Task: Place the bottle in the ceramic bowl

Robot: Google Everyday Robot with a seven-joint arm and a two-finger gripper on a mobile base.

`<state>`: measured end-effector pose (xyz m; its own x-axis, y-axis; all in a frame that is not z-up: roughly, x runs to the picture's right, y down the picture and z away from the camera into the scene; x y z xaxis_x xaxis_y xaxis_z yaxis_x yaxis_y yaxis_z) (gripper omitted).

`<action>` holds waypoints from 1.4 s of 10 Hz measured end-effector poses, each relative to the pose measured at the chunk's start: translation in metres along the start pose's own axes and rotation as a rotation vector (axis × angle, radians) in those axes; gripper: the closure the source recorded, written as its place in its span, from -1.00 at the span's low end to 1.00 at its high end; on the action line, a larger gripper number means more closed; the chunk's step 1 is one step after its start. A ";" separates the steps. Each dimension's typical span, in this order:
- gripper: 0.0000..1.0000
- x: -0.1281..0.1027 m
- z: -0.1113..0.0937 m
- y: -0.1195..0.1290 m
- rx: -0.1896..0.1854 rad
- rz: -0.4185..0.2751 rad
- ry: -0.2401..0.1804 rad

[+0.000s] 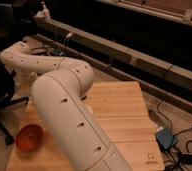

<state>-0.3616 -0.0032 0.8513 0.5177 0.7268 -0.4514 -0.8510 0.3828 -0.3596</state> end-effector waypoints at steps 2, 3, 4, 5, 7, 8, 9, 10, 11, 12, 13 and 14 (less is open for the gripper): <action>0.91 0.002 0.004 0.003 -0.005 -0.030 0.005; 0.98 0.004 0.004 0.004 -0.002 -0.037 0.010; 1.00 0.012 0.000 0.002 0.012 -0.048 0.029; 1.00 0.019 -0.007 -0.001 0.020 -0.052 0.040; 1.00 0.043 -0.039 -0.010 0.040 -0.068 0.051; 1.00 0.058 -0.058 -0.016 0.059 -0.080 0.046; 1.00 0.078 -0.080 -0.020 0.075 -0.095 0.035; 1.00 0.094 -0.093 -0.022 0.080 -0.103 0.029; 1.00 0.120 -0.105 -0.019 0.086 -0.124 0.022; 1.00 0.140 -0.109 -0.012 0.081 -0.153 0.021; 1.00 0.155 -0.112 -0.003 0.071 -0.185 0.017; 1.00 0.173 -0.113 0.011 0.055 -0.231 0.014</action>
<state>-0.2712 0.0619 0.6773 0.6998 0.6086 -0.3741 -0.7134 0.5686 -0.4095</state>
